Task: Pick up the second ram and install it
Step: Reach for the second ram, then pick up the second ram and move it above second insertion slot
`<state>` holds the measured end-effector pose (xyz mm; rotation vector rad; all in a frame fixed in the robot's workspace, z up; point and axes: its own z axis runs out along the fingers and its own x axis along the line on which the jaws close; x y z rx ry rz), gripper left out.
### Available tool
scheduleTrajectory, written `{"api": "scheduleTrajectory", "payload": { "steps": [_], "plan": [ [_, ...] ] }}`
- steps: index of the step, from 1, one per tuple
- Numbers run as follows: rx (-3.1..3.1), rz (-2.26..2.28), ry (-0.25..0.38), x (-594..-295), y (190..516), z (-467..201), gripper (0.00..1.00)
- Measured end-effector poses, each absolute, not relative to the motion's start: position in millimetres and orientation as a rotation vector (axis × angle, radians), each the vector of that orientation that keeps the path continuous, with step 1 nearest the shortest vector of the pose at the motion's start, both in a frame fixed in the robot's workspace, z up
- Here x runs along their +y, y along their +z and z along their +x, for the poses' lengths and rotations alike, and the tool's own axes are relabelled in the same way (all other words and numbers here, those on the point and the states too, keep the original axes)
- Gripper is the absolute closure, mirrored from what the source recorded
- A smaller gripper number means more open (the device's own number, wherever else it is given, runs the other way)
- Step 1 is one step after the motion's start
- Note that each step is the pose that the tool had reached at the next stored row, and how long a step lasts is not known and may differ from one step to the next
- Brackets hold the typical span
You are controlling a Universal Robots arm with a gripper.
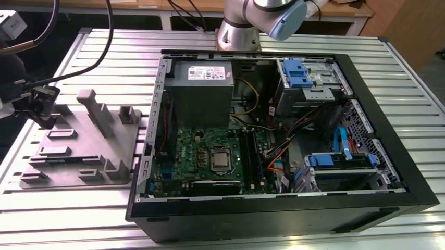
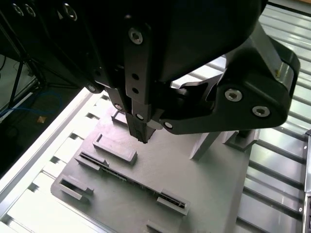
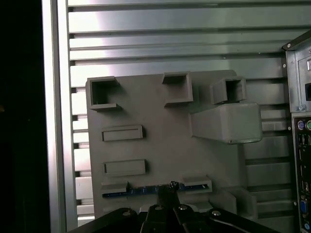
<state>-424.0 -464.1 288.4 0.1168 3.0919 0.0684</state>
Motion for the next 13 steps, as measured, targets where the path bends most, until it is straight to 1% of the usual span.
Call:
{"api": "scheduleTrajectory", "payload": {
  "steps": [13],
  "plan": [
    [3.092, 0.113, 0.068, -464.1, 286.9, -424.0, 0.9]
  ]
}}
